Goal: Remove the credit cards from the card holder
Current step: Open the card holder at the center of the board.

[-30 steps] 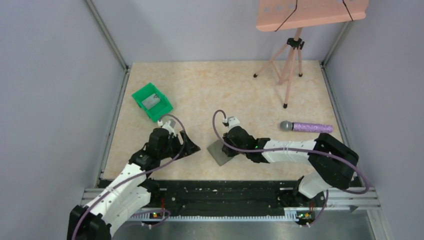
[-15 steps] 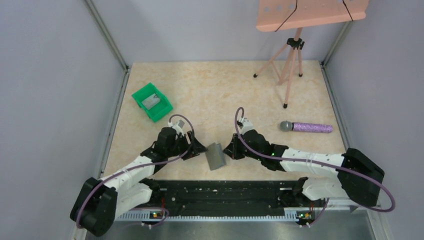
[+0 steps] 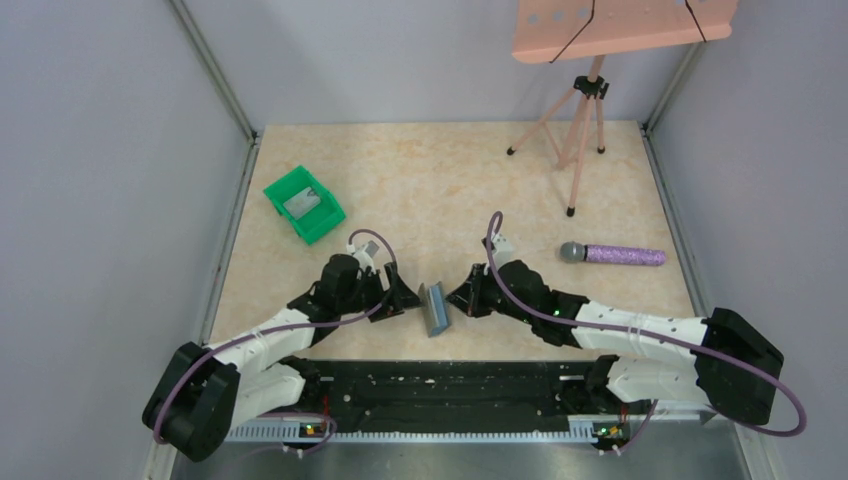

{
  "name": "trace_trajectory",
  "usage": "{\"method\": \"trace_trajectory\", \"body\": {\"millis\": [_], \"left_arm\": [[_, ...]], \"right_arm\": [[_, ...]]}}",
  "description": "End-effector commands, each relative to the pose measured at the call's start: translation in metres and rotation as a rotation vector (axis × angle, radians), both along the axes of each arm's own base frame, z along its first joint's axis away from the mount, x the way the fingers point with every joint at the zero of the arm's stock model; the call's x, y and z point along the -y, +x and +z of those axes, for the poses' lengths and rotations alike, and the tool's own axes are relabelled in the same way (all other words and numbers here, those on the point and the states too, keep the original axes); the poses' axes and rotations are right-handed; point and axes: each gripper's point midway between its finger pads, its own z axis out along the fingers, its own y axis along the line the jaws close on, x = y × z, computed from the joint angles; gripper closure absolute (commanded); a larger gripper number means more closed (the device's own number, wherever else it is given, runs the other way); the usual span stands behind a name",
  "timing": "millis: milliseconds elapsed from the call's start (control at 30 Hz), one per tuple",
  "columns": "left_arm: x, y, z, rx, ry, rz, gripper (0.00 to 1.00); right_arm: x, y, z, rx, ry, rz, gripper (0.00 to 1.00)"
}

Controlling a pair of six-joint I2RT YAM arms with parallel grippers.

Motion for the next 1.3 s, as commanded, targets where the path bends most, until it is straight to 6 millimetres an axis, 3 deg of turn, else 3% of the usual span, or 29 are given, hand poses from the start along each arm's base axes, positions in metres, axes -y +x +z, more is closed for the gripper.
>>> {"method": "trace_trajectory", "body": {"millis": [0, 200, 567, 733, 1033, 1200, 1267], "left_arm": [[0.008, 0.011, 0.020, 0.088, -0.024, -0.027, 0.19], [0.016, 0.011, 0.028, 0.105, -0.047, -0.064, 0.16], [0.021, 0.011, 0.020, 0.084, -0.022, -0.086, 0.18], [0.016, 0.012, 0.011, 0.057, 0.025, -0.072, 0.31], [-0.014, 0.015, -0.014, 0.018, 0.215, 0.019, 0.65], [-0.021, 0.013, -0.021, 0.012, 0.250, 0.033, 0.76], [-0.019, 0.012, -0.022, 0.013, 0.240, 0.024, 0.80]], "right_arm": [[-0.004, 0.005, 0.020, 0.035, 0.071, -0.012, 1.00], [-0.007, 0.004, 0.029, 0.044, 0.096, 0.003, 1.00], [-0.005, 0.002, 0.026, 0.045, 0.095, 0.007, 1.00], [0.004, 0.003, 0.020, 0.048, 0.059, -0.024, 1.00], [0.048, 0.009, -0.012, 0.013, -0.015, -0.132, 1.00], [0.065, 0.009, -0.028, -0.014, -0.031, -0.171, 1.00], [0.066, 0.008, -0.030, -0.019, -0.036, -0.172, 0.93]]}}
